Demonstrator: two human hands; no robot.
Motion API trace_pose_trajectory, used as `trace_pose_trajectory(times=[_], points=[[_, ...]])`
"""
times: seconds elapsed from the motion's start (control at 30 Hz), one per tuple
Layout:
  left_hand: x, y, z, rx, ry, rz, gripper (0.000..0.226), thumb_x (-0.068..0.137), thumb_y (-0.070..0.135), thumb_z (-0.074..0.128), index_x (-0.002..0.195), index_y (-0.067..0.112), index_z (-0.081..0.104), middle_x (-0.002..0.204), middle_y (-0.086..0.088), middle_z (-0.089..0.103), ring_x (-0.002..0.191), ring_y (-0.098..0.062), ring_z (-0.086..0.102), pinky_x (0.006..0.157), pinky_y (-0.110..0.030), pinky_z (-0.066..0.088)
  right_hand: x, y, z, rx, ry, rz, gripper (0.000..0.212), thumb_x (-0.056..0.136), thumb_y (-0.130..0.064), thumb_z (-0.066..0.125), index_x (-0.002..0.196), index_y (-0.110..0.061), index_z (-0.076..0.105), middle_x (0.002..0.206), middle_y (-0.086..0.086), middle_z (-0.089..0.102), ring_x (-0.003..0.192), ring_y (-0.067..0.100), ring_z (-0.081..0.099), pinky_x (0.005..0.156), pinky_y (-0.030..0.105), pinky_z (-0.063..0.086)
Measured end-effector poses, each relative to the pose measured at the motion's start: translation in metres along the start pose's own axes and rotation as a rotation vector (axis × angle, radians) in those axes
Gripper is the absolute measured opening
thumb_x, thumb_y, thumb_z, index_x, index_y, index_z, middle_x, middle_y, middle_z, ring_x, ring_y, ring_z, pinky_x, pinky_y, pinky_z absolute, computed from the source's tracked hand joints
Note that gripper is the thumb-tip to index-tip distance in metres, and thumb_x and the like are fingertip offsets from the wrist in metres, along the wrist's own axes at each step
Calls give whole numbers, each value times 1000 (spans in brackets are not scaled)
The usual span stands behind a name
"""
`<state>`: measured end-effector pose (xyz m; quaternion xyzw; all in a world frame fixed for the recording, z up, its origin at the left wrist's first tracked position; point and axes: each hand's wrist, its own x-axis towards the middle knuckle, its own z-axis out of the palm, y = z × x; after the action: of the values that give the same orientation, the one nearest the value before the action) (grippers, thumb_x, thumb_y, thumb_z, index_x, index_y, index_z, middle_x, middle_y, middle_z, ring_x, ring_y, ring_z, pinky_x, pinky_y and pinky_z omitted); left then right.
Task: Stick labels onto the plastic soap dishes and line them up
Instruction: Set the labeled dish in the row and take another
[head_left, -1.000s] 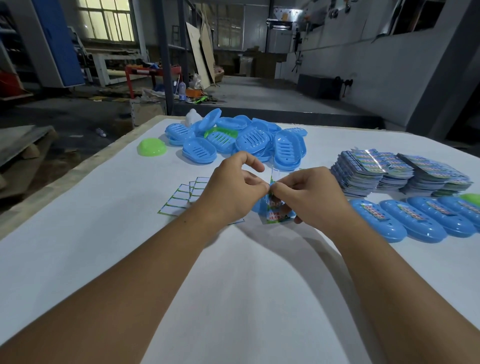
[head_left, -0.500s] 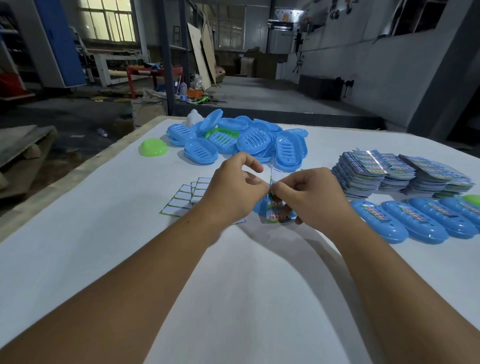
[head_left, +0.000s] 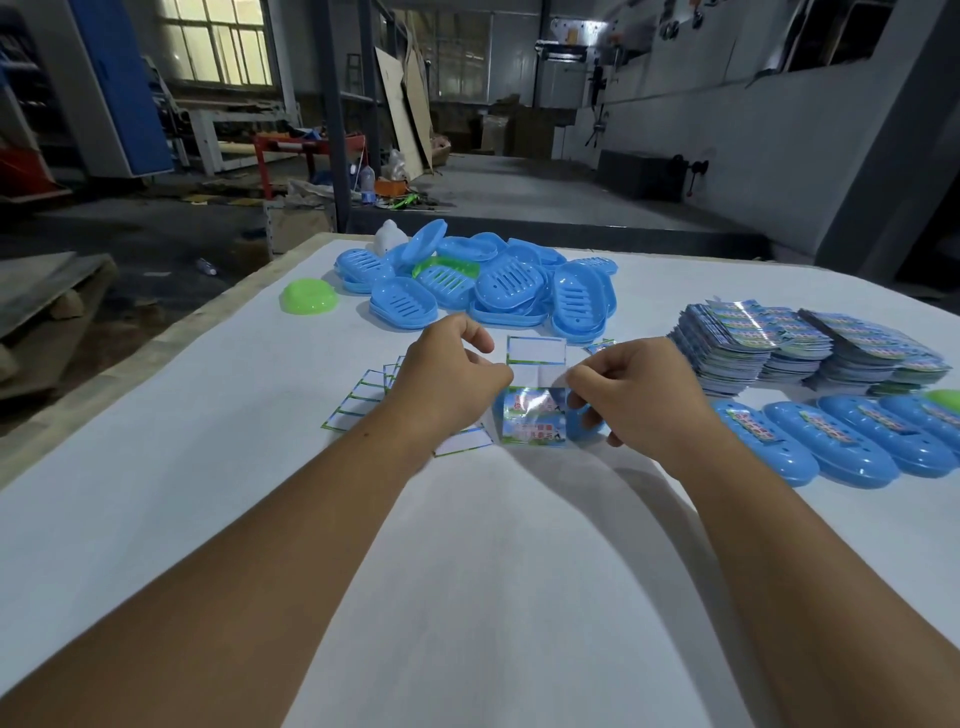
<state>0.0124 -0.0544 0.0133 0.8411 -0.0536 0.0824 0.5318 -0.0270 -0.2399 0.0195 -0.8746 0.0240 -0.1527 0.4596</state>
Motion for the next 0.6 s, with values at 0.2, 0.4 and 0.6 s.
trace_pose_trajectory(times=[0.2,0.4,0.6], points=[[4,-3,-5,30,18,-24,27,65,34,70,86,28,54,86,-1,65,64,-22,54,60,-37,44,1,3,-4,-59,25,22,25,83,-15,62,60,-11,73,61,5,72,58,30,70,42,24,48],[9,-8,-15,264,124,-9,23,77,36,71,90,25,55,91,2,65,89,-22,67,81,-43,57,2,4,-6,-115,67,38,25,80,-20,62,62,-9,73,56,1,70,66,39,71,53,38,58],[11,-10,-29,871,82,-34,28,90,36,58,113,22,52,105,-3,63,90,-25,57,70,-33,42,1,2,-2,-97,83,10,26,80,-22,62,65,-4,72,57,5,69,53,35,63,46,35,55]])
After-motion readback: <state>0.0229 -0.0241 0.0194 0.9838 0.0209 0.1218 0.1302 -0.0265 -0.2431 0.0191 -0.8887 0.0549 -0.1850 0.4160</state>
